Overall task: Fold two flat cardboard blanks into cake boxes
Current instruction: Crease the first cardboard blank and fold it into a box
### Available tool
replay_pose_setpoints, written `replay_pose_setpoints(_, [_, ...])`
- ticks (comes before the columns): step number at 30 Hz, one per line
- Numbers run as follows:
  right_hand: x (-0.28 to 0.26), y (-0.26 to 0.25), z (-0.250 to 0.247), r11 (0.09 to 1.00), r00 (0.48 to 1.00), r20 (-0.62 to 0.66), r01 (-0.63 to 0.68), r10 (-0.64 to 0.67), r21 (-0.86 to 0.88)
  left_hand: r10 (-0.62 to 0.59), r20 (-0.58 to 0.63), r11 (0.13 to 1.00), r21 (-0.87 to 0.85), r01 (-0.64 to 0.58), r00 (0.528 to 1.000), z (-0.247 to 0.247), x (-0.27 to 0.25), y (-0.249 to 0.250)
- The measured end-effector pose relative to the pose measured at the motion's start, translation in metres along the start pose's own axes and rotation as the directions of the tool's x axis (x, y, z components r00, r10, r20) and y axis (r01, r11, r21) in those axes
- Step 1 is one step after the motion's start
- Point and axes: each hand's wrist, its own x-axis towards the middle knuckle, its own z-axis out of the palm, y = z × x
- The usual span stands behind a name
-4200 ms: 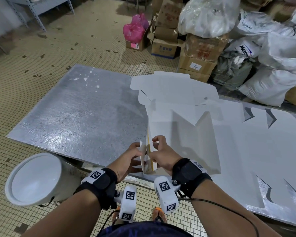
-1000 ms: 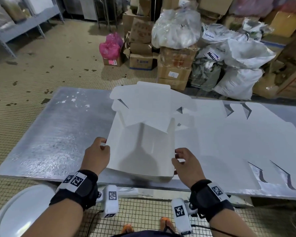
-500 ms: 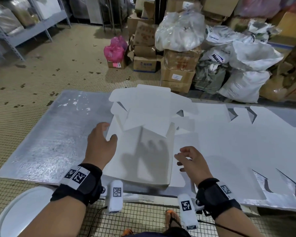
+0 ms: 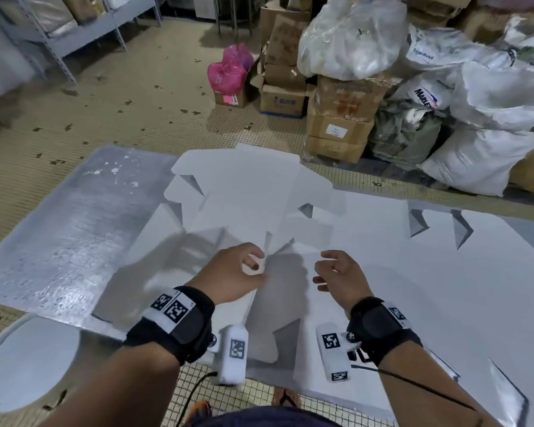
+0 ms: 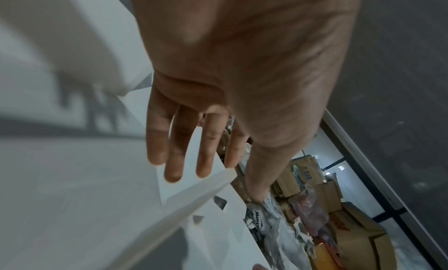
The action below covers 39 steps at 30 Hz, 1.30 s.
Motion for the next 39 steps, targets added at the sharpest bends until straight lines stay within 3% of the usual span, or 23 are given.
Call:
replay_pose_setpoints(3, [0.028, -0.001, -0.006, 1.0, 1.0, 0.003, -0.014, 0.014, -0.009, -0.038, 0.018, 0.998, 0.055, 0.037, 0.999, 0.01, 0.0, -0.003])
replay_pose_setpoints(11, [0.089, -0.011, 0.009, 0.988, 0.99, 0.08, -0.122, 0.115, 0.099, -0.118, -0.067, 0.992, -0.049, 0.115, 0.991, 0.023, -0.015, -0.012])
replay_pose_setpoints(15, [0.104, -0.017, 0.018, 0.993, 0.992, 0.094, -0.09, 0.083, 0.075, -0.169, -0.073, 0.981, -0.106, 0.161, 0.983, 0.023, -0.024, -0.017])
replay_pose_setpoints(24, [0.097, -0.033, 0.022, 0.987, 0.987, 0.02, 0.158, -0.157, -0.04, -0.239, -0.216, 0.971, -0.026, 0.239, 0.947, 0.034, -0.028, -0.02])
replay_pose_setpoints(31, [0.056, -0.044, 0.034, 0.931, 0.923, 0.149, 0.364, -0.356, -0.034, -0.2, -0.248, 0.98, -0.047, 0.194, 0.948, 0.043, -0.027, -0.026])
replay_pose_setpoints(39, [0.022, -0.032, 0.052, 0.849, 0.817, 0.319, 0.525, -0.481, -0.063, -0.142, -0.242, 0.988, -0.087, 0.124, 0.96, 0.046, -0.025, -0.027])
